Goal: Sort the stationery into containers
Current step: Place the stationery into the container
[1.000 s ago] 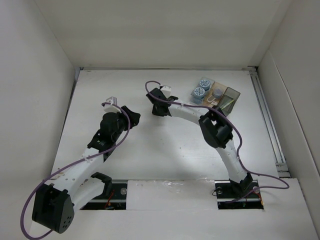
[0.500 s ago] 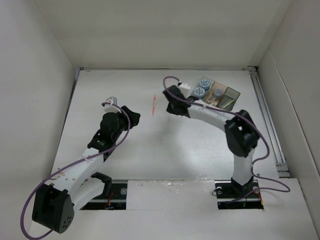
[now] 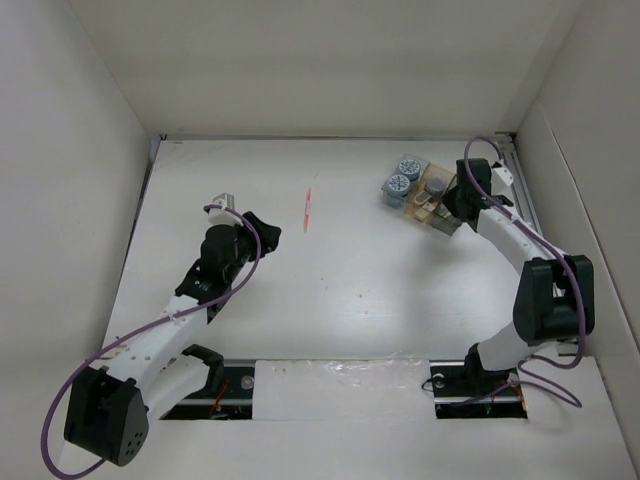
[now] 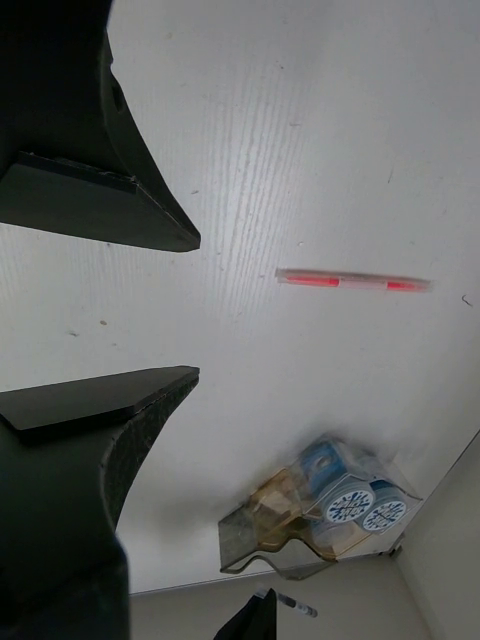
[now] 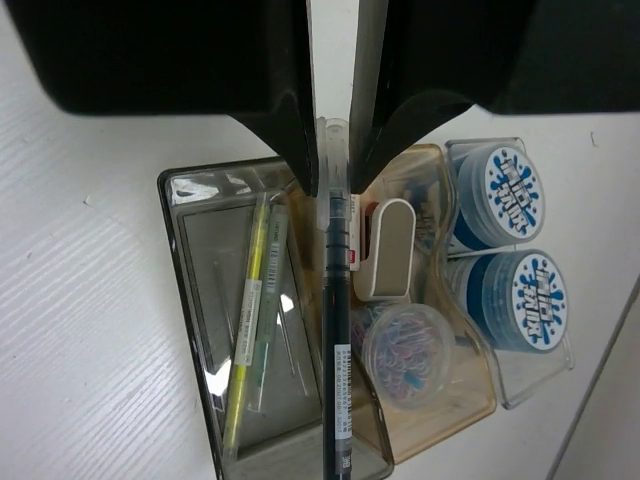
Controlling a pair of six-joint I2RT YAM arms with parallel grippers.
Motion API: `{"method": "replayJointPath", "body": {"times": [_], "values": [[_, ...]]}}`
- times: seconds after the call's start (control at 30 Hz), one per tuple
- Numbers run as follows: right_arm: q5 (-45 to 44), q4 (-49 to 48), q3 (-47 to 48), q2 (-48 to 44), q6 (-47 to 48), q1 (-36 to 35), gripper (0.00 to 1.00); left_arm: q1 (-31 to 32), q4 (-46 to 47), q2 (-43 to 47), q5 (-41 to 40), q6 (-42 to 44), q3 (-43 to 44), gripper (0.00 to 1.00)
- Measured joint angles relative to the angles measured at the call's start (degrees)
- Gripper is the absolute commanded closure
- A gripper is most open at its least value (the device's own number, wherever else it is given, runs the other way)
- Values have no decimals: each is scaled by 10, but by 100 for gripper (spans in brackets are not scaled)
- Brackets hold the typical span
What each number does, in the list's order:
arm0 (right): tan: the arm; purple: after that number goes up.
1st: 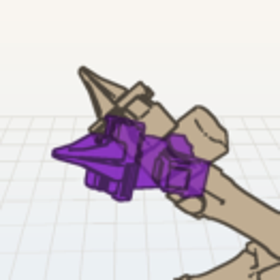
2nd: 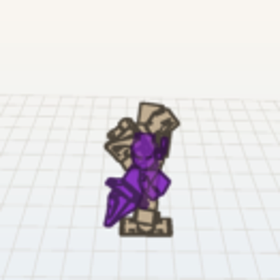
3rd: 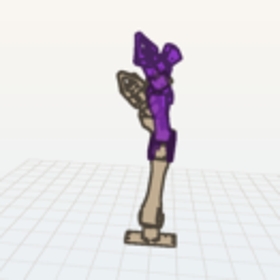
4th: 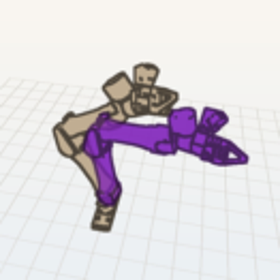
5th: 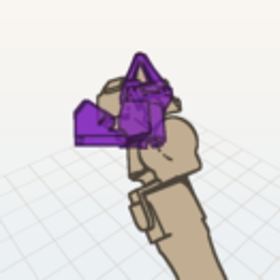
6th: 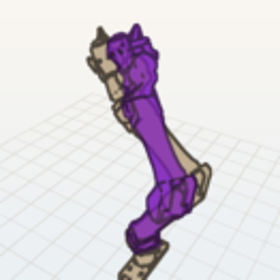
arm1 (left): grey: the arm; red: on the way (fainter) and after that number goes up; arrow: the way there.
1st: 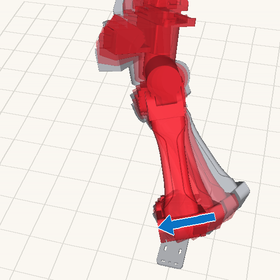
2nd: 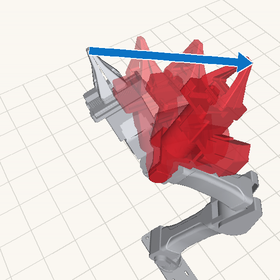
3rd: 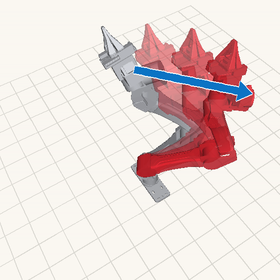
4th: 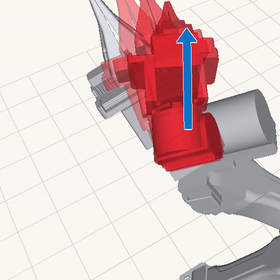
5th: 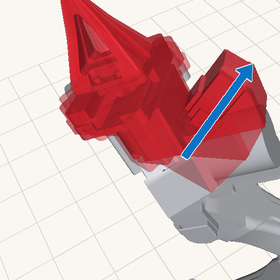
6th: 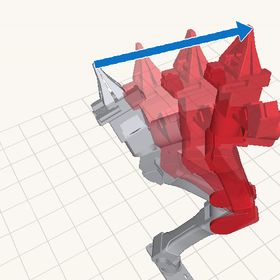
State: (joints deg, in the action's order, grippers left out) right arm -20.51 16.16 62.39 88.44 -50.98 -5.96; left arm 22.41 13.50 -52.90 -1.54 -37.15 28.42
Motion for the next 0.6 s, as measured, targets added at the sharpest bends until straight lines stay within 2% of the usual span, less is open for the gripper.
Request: {"method": "replayJointPath", "body": {"times": [0.17,0.3,0.37,0.43,0.53,0.6], "values": [[42,-16,-3,29,2,24,96,0,0,-3,0,0,0,54],[56,-21,-7,41,1,29,89,0,0,-3,0,0,0,54],[56,-27,-10,41,0,29,81,0,0,-3,0,0,0,54],[55,-34,-18,40,-4,29,81,0,0,-3,0,0,0,54],[52,-37,-28,37,-9,29,71,0,0,-3,0,0,0,54],[50,-38,-33,35,-13,29,55,0,0,-3,0,0,0,54]]}}
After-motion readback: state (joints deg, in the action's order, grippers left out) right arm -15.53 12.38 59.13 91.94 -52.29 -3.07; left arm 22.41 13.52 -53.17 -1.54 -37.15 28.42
